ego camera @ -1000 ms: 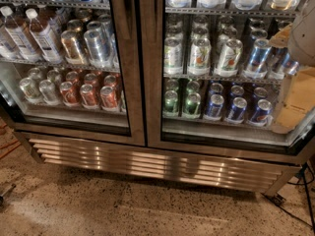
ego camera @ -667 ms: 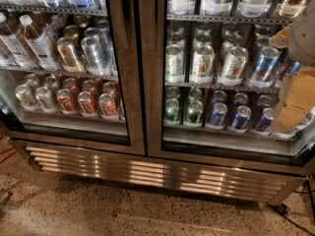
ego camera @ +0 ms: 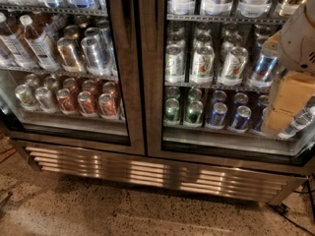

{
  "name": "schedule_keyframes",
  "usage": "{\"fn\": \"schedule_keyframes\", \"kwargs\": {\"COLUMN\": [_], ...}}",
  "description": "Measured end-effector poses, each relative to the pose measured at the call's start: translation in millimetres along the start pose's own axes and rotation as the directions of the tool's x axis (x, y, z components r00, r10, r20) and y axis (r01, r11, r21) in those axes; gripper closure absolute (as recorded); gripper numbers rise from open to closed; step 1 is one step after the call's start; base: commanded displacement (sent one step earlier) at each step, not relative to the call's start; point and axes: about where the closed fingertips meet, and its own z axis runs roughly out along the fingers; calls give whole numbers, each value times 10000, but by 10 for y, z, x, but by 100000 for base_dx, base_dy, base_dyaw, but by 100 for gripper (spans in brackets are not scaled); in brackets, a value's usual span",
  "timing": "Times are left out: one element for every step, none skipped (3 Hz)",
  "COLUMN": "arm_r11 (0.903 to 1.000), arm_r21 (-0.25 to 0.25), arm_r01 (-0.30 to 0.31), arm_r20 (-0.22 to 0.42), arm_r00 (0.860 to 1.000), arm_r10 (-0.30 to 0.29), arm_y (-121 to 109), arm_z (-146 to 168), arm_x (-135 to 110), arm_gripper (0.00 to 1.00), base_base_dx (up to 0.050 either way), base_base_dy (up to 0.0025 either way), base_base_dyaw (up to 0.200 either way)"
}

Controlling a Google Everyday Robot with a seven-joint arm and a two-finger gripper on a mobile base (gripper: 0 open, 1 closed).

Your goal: Open right fridge door

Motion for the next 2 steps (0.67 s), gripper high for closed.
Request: {"fn": "schedule_keyframes", "kwargs": {"arm_r11": [10000,10000], "arm_r21": [-72,-73], "arm_r01": [60,60], "arm_r20": [271,272], "arm_r00": [9996,9996], "arm_r10": [-58,-58], "arm_y": [342,342], "arm_z": [385,385], "arm_x": [-247,-247], "arm_gripper": [0,0], "base_base_dx": [0,0], "base_base_dy": [0,0], "base_base_dyaw": [0,0]}}
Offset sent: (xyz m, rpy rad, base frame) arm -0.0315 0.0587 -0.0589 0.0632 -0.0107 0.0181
